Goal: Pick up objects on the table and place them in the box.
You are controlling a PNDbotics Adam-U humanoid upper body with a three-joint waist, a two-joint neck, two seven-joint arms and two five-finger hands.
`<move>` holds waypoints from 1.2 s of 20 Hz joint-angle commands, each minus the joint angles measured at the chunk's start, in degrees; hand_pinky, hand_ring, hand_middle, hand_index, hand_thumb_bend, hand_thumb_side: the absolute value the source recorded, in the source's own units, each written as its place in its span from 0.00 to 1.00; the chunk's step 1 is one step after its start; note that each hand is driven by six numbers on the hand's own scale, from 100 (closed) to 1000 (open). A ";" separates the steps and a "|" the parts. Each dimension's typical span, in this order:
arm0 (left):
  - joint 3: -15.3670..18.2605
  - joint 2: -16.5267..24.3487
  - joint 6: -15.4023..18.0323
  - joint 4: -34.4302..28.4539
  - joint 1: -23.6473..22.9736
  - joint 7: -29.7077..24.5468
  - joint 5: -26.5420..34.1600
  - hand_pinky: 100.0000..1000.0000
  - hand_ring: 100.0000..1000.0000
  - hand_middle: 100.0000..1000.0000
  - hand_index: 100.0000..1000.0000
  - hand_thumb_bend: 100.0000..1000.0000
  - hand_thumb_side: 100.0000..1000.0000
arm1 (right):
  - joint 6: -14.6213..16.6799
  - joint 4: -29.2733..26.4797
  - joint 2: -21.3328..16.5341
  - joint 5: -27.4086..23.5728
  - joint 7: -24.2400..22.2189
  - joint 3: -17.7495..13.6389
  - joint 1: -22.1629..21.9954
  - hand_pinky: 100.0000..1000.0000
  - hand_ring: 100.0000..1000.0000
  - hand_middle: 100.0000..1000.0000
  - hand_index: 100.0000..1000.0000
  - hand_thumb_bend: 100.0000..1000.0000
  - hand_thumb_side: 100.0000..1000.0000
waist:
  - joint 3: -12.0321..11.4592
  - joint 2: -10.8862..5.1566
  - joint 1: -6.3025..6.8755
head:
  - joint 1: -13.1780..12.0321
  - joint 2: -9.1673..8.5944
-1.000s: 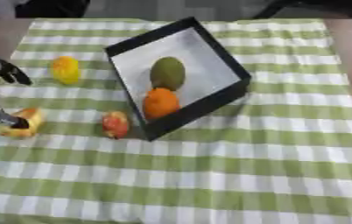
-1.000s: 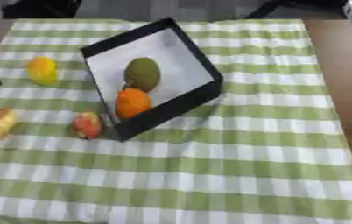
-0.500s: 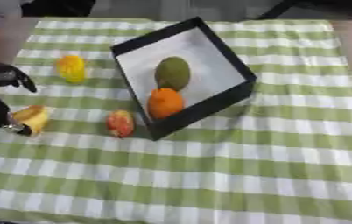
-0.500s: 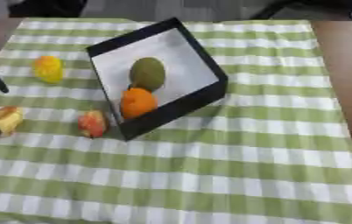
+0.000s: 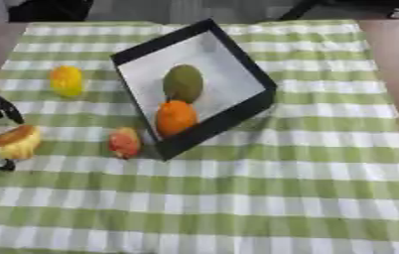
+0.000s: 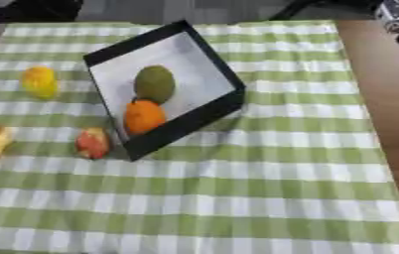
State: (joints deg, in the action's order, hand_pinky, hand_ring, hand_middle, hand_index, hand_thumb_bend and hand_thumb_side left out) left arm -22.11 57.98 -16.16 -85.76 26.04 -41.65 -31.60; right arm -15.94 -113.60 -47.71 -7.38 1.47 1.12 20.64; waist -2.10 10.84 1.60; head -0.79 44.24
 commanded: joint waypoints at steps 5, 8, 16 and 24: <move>-0.52 -1.13 -0.50 2.45 1.82 4.60 -1.63 0.86 0.85 0.78 0.79 0.44 0.00 | -0.26 -0.99 -0.60 -0.66 0.44 -0.64 0.37 0.87 0.71 0.66 0.76 0.11 0.30 | 0.03 -0.21 -0.12 | -0.09 -0.12; -0.81 -1.69 -0.54 2.44 1.94 5.71 -0.71 0.83 0.82 0.74 0.70 0.30 0.00 | -0.36 -0.99 -0.54 -0.71 0.50 -0.65 0.33 0.87 0.70 0.66 0.76 0.11 0.30 | 0.12 -0.11 -0.13 | -0.05 -0.12; 4.39 3.07 -0.96 -15.08 1.30 4.09 3.08 0.77 0.75 0.67 0.58 0.16 0.00 | -0.62 -0.99 -0.75 -1.02 1.21 -0.89 0.15 0.87 0.70 0.65 0.75 0.11 0.30 | -0.13 -0.24 0.06 | 1.27 -0.12; 4.65 5.17 -3.85 -25.94 12.76 -0.80 5.07 0.76 0.73 0.64 0.54 0.17 0.00 | -0.41 -0.99 -1.43 -1.14 0.77 -0.41 0.58 0.87 0.71 0.66 0.76 0.09 0.30 | -0.26 -1.12 0.83 | 2.18 -0.12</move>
State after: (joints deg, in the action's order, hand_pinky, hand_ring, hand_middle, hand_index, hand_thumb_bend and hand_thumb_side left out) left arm -17.93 61.27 -19.70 -110.31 37.83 -41.67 -27.04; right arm -16.45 -113.60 -47.06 -8.18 2.27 1.14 20.39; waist -2.37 10.81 1.69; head 1.22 44.24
